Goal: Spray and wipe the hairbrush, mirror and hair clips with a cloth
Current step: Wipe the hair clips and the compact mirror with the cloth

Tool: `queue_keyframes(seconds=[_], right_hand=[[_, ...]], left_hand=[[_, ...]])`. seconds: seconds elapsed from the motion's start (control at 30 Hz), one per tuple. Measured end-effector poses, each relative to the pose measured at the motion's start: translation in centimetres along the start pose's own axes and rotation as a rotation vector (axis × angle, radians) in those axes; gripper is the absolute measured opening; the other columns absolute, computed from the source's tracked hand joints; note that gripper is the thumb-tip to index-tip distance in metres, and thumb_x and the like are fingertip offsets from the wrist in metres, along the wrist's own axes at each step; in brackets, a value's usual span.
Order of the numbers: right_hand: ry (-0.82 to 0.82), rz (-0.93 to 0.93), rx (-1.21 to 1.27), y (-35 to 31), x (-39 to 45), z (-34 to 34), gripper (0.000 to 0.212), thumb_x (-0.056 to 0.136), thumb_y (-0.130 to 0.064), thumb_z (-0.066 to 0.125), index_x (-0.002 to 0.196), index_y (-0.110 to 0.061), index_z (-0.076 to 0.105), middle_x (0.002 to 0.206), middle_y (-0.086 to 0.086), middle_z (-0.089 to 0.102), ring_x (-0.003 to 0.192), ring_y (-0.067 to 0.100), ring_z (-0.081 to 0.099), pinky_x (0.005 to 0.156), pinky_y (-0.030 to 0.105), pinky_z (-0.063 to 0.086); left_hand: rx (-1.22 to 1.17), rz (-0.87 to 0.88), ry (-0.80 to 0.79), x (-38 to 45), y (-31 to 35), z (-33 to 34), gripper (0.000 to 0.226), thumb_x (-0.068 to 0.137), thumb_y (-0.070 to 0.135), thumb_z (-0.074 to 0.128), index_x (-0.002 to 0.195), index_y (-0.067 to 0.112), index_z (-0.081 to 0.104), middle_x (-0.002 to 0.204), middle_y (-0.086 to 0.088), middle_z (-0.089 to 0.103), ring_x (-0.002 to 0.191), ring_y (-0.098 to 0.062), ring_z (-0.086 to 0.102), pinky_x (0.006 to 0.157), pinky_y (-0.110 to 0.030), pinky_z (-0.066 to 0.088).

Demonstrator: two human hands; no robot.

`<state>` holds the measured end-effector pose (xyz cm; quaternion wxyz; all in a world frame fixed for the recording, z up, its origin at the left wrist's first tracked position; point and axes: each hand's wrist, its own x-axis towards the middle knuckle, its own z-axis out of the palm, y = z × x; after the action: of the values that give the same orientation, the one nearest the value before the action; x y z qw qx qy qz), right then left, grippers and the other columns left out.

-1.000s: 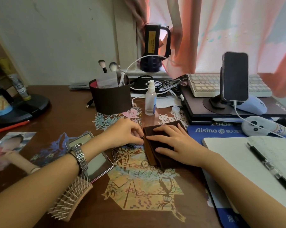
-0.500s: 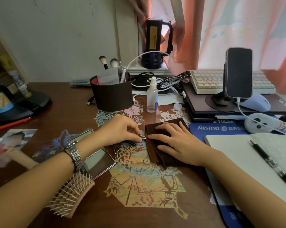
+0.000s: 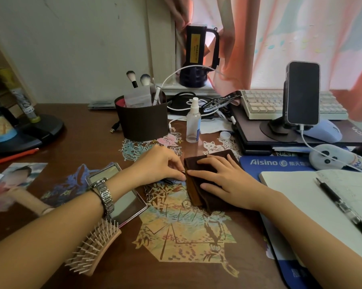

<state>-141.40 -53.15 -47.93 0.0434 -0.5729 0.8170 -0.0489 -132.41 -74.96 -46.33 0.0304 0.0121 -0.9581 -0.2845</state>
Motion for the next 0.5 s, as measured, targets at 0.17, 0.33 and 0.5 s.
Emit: queue_keyframes(seconds=[0.17, 0.33, 0.5], right_hand=[[0.003, 0.006, 0.004, 0.0, -0.1, -0.1, 0.049, 0.094, -0.056, 0.020, 0.142, -0.049, 0.024, 0.149, -0.010, 0.024, 0.142, 0.015, 0.014, 0.115, 0.058, 0.010], [-0.005, 0.009, -0.004, 0.0, -0.1, -0.1, 0.050, 0.093, -0.057, 0.017, 0.142, -0.049, 0.026, 0.149, -0.010, 0.022, 0.142, 0.014, 0.013, 0.115, 0.058, 0.009], [0.006, 0.010, 0.014, 0.1, -0.2, 0.1, 0.051, 0.092, -0.059, 0.016, 0.141, -0.050, 0.026, 0.149, -0.011, 0.023, 0.142, 0.013, 0.013, 0.116, 0.058, 0.008]], left_hand=[[0.066, 0.033, -0.017, -0.3, -0.4, -0.4, 0.025, 0.068, 0.049, 0.078, 0.083, 0.029, 0.076, 0.080, 0.013, 0.069, 0.076, -0.002, 0.063, 0.071, -0.043, 0.056], [0.100, -0.001, -0.020, -1.1, -1.2, -1.6, 0.024, 0.067, 0.048, 0.078, 0.083, 0.029, 0.077, 0.078, 0.016, 0.068, 0.076, 0.000, 0.061, 0.072, -0.039, 0.055], [0.251, -0.031, -0.027, -1.7, -1.8, -2.7, 0.026, 0.071, 0.051, 0.075, 0.090, 0.032, 0.077, 0.086, 0.015, 0.067, 0.082, -0.003, 0.060, 0.071, -0.035, 0.053]])
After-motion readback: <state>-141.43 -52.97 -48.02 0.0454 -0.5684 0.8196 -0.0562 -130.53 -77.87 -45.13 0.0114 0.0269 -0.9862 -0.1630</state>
